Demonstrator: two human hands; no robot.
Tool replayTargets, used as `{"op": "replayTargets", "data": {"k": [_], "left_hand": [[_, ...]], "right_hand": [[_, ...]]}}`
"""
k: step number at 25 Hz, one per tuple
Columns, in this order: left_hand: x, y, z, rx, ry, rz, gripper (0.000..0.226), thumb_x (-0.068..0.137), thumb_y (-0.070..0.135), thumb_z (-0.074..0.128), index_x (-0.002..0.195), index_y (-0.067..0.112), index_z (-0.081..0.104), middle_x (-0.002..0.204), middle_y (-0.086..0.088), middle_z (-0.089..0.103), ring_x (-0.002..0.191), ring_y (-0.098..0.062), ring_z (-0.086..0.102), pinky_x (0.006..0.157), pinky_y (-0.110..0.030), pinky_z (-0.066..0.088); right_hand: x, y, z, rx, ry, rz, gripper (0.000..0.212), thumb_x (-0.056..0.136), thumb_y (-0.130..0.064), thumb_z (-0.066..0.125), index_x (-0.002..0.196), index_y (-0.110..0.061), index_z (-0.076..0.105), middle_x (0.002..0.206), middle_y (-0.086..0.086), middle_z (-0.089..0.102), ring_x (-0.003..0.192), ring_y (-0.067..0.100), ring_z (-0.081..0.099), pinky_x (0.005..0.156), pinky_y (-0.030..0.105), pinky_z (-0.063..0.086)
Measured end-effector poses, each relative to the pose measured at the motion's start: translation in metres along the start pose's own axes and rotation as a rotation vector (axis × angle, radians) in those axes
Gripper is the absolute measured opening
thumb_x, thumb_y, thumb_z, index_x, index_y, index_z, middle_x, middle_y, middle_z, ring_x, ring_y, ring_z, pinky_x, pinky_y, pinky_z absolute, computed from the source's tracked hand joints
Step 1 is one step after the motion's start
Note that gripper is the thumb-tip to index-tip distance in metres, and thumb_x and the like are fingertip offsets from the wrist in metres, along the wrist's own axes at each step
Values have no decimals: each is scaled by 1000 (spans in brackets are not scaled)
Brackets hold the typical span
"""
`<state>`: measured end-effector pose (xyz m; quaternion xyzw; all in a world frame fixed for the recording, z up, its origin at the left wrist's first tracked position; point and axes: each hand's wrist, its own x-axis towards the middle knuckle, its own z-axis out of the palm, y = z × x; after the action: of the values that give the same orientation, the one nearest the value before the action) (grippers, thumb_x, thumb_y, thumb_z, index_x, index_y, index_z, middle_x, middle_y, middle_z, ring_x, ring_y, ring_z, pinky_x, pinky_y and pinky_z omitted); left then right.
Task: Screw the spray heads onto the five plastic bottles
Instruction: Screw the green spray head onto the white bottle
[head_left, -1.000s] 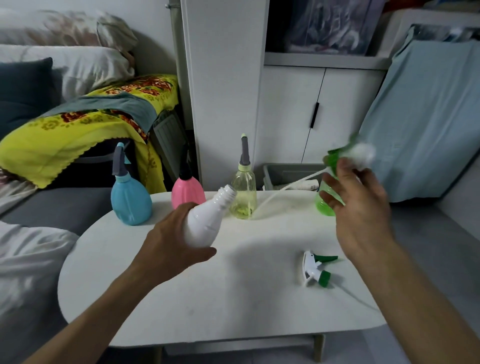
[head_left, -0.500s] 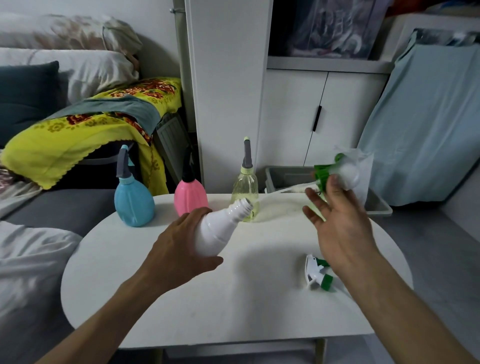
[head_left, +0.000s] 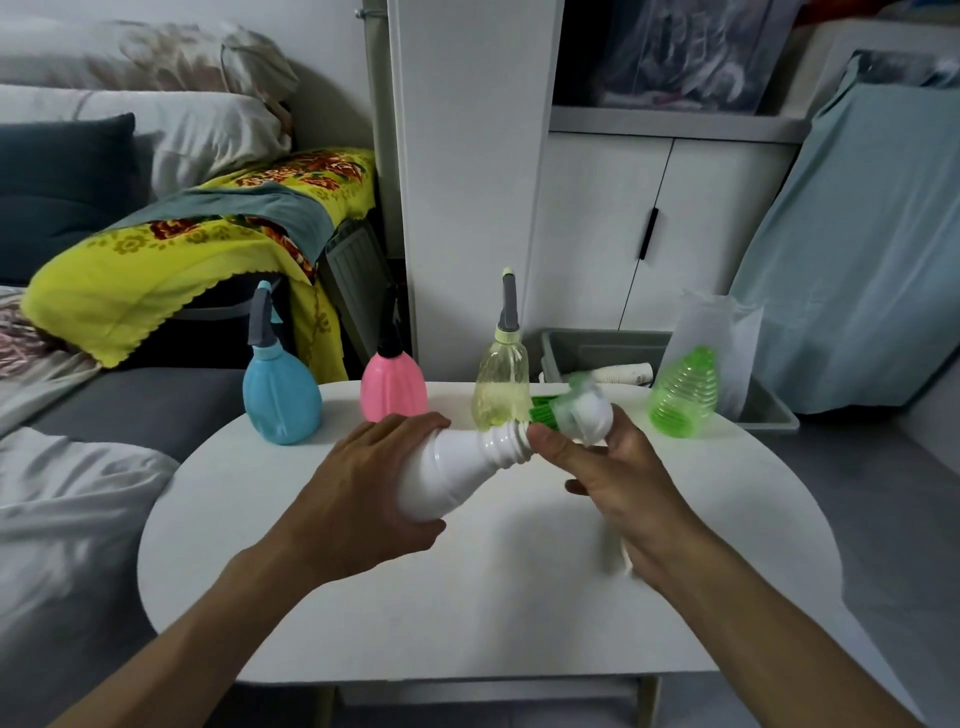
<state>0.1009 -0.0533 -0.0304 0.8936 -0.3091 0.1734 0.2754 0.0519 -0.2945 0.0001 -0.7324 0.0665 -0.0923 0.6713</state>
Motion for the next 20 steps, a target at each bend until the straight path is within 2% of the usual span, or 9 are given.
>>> {"op": "replayTargets", "data": {"k": [2,3,4,5,7,9,11,16,20], "left_hand": [[0,-2,-6,33,-26,39,95,45,40,93,127,41,43,109,23,51,91,-7,53,81,-13,39],[0,-2,-9,33,-44,42,95,46,39,93,126,42,43,108,23,51,91,-8,54,80,-18,43],[0,-1,-12,20,-65,36,93,47,39,93,124,46,42,107,26,51,91,-8,55,80,-22,46],[0,-1,-15,-3,-86,28,90,48,40,91,122,50,41,106,30,50,92,-8,55,81,-22,47],[-2,-1,-20,-23,-120,37,84,49,43,87,119,52,42,106,32,51,93,-8,57,80,-23,50],[-3,-1,-24,-14,-152,56,83,49,45,84,121,48,43,107,26,55,93,-8,57,79,-26,53],[-4,-1,-25,1,-180,58,84,49,45,83,121,48,42,107,25,55,93,-9,57,78,-29,53],[-6,-4,-29,31,-240,36,84,50,43,85,120,52,39,106,27,53,94,-7,55,79,-32,54],[-5,1,-33,16,-189,64,84,49,40,85,123,45,46,108,23,57,92,-9,57,77,-31,54]], "right_hand": [[1,0,-7,-238,27,-72,107,54,-68,82,144,-41,31,145,-16,43,129,8,44,95,24,39],[2,0,-11,-387,9,-187,114,58,-70,77,150,-40,17,153,-17,29,137,4,30,101,21,31],[2,0,-14,-518,-29,-324,107,65,-71,72,151,-38,17,155,-18,25,140,1,23,106,18,26],[2,-3,-16,-597,-84,-426,92,70,-70,69,146,-38,29,152,-19,32,139,0,26,107,16,27],[0,-9,-17,-601,-183,-476,59,71,-66,68,121,-37,55,126,-26,55,123,-2,46,99,19,38],[-1,-12,-18,-629,-217,-577,43,72,-58,72,104,-31,64,104,-27,60,113,-7,50,93,12,36],[-2,-12,-18,-706,-246,-675,36,73,-49,75,102,-29,66,103,-30,57,109,-10,48,94,10,34],[-7,-9,-11,-585,-362,-614,34,75,-26,80,100,-31,57,100,-12,60,95,14,59,78,25,47],[-6,-12,-12,-414,-336,-536,35,73,-34,80,99,-32,58,96,-10,63,85,16,63,72,27,52]]}}
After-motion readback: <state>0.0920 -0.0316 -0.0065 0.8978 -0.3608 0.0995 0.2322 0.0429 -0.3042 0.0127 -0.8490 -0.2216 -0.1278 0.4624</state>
